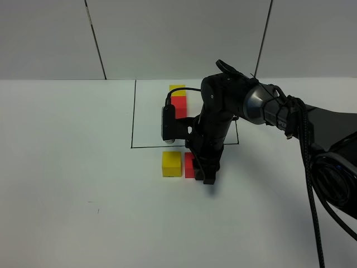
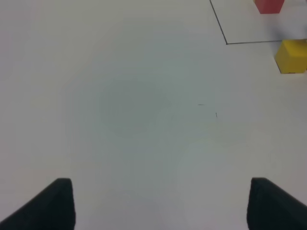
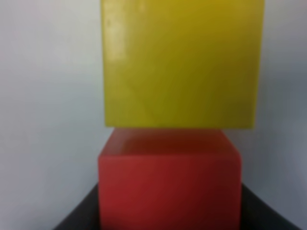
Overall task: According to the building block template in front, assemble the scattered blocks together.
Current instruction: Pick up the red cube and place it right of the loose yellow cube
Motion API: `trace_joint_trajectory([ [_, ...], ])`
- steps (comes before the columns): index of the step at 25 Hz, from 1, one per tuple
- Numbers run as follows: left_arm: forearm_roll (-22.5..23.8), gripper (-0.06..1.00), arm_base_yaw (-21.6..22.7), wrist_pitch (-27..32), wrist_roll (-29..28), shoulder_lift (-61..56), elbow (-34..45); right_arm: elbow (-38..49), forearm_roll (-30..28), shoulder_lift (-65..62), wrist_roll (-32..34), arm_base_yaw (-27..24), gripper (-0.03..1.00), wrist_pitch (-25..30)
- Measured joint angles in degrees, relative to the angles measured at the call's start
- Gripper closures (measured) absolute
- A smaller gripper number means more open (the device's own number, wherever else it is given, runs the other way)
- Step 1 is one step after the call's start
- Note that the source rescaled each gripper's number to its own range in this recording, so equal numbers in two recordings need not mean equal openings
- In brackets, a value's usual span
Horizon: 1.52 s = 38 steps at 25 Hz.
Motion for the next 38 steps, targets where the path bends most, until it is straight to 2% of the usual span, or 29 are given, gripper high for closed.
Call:
trace_joint_trajectory([
  [9,0.0,0.24,0.0,0.0,0.0,0.0,0.0,0.0,1.22,0.24,0.0,0.04,0.96,-1.68],
  [38,0.0,0.27,0.0,0.0,0.0,0.0,0.0,-0.06,1.29,0.27,-1.53,0.04,0.94,-1.63],
])
